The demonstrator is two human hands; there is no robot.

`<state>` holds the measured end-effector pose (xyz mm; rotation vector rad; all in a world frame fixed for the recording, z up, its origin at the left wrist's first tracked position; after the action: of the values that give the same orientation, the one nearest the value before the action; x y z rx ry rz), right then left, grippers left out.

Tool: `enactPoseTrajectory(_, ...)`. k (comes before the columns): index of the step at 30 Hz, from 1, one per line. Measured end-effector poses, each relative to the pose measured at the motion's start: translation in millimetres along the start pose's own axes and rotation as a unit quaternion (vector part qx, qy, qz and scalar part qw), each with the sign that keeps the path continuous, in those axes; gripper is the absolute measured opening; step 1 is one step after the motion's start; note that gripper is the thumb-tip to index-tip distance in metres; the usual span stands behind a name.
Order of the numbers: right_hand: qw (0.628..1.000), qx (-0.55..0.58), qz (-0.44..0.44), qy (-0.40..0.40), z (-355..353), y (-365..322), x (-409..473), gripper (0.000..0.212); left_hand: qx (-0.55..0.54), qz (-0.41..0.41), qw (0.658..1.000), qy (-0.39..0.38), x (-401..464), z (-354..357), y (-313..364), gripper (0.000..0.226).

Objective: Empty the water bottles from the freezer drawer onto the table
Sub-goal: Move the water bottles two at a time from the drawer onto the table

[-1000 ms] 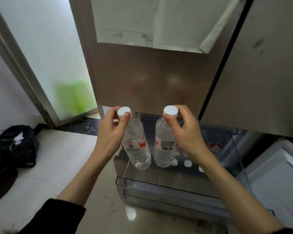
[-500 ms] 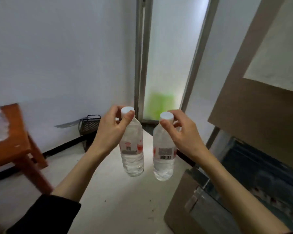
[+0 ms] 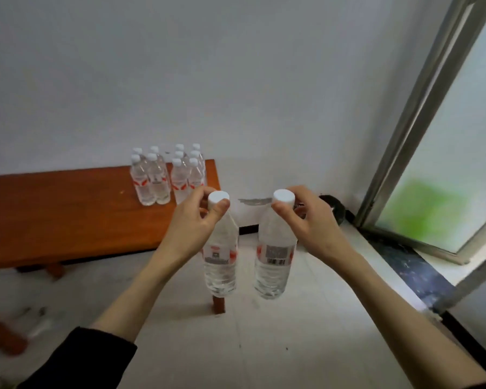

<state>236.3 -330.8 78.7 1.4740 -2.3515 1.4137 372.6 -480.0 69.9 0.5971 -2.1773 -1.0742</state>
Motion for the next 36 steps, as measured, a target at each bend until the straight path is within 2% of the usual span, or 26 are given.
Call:
enactPoseTrajectory(6,0.995,-0.017,-0.047,-0.082,102,-12,77,0.036,0.034,-0.053,0.998,0.025,39,-70,-72,0.017)
enactPoseTrajectory(14,0.966,-0.092,-0.123,-0.206,225,10,184,0.045,0.079,-0.143,0.985,0.049,118,-117,-172,0.017)
enactPoseTrajectory(19,0.944,-0.117,-0.151,-0.269,276,23,254,0.045,0.110,-0.187,0.975,0.042,174,-133,-219,0.017)
enactPoseTrajectory(23,0.935,-0.122,-0.164,-0.290,313,24,303,0.046,0.106,-0.221,0.968,0.059,214,-149,-257,0.017)
enactPoseTrajectory(30,0.940,-0.129,-0.114,-0.294,381,31,347,0.044,0.082,-0.242,0.966,0.037,275,-167,-315,0.028)
enactPoseTrajectory(36,0.938,-0.137,-0.041,-0.315,436,42,372,0.042,0.061,-0.246,0.967,0.005,314,-170,-365,0.026)
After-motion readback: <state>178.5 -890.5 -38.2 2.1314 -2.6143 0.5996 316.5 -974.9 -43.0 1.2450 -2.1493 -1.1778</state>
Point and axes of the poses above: each hand's wrist, its own x-axis towards the middle knuckle, its own z-axis out of the palm, y = z × x, the point moved 2 cm from there along x, towards the middle knuckle, and after that the axes turned 2 degrees about -z, right-handed, at the moved point
